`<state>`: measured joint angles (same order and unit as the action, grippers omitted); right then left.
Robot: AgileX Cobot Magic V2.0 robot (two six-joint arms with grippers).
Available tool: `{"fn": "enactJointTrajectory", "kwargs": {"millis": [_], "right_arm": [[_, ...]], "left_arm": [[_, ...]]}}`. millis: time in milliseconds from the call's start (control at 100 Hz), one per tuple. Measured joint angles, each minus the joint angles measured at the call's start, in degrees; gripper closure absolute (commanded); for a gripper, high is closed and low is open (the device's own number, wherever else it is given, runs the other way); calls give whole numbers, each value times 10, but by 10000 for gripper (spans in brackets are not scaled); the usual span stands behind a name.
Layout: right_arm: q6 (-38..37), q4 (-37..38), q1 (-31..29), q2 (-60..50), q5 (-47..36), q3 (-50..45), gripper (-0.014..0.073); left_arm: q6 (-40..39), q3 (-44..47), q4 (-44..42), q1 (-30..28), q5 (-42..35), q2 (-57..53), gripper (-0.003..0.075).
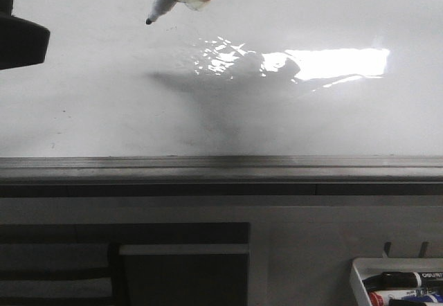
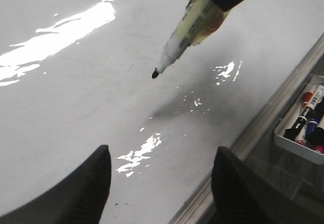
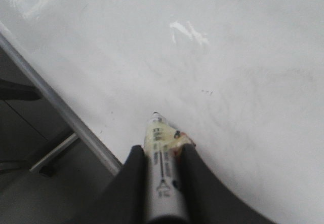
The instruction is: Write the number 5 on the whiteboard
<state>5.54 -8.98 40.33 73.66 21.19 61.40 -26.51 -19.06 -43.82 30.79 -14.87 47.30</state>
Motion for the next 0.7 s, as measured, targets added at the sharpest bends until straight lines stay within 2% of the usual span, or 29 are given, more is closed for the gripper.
{"fn": "enactJointTrajectory", "kwargs": {"millis": [340,700], "right_arm": [[0,-1,-36,62,29,33,644],[0,-28,-34,56,32,-5,644]], "left_arm": [[-1,1,2,-16,-5,0,335],[-1,1,2,-16,-6,0,335]]}}
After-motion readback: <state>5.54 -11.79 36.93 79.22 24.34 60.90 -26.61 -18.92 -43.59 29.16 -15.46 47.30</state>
